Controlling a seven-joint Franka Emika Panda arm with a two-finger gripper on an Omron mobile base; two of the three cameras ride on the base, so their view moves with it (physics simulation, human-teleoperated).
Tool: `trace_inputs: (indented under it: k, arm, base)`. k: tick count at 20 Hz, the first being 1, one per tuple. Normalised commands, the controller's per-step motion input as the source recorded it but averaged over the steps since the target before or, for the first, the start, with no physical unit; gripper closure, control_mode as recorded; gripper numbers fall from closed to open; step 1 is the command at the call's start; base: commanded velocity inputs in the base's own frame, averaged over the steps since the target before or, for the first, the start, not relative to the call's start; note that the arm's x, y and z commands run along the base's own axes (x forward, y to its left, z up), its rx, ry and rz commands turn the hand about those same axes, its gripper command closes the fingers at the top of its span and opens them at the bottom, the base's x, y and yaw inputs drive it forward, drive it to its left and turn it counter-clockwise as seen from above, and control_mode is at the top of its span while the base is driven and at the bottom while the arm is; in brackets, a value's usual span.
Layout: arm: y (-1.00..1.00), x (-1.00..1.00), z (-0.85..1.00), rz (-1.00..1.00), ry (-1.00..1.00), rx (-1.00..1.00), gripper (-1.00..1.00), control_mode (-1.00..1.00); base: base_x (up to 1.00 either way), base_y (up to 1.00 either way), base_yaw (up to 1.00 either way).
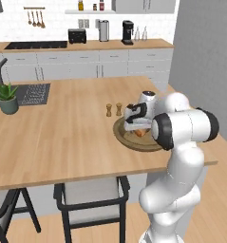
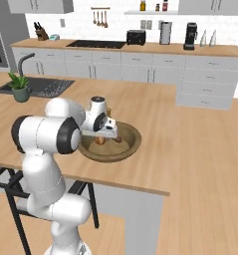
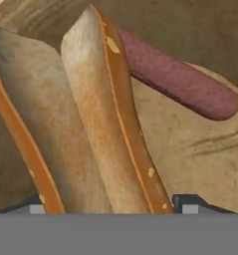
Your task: Place one bun and one sausage from the bowl on each plate.
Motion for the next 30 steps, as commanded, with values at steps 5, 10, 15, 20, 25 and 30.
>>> trace_inputs:
  k: [5, 10, 15, 20, 25, 30]
  arm:
    - [-0.22, -0.82, 1.0, 0.0, 0.0, 0.0, 1.0, -1.0]
    - [-0.23, -1.0, 0.84, 0.0, -0.01, 0.0, 1.0, -1.0]
    - [-0.08, -0.99, 0.45, 0.0, -0.04, 0.0, 1.0, -1.0]
    - [0.0, -0.79, 0.17, -0.02, 0.0, -0.02, 1.0, -1.0]
    - [0.01, -0.43, 0.11, 0.0, 0.0, -0.01, 1.0, -1.0]
    - [0.0, 0.0, 0.0, 0.0, 0.0, 0.0, 1.0, 1.0]
  base:
    - [0.0, 0.0, 0.0]
    - [0.0, 0.0, 0.0]
    - [0.0, 0.0, 0.0]
    - [0.0, 0.0, 0.0]
    - [0.0, 0.0, 0.0]
    - [-0.77, 0.18, 0.0]
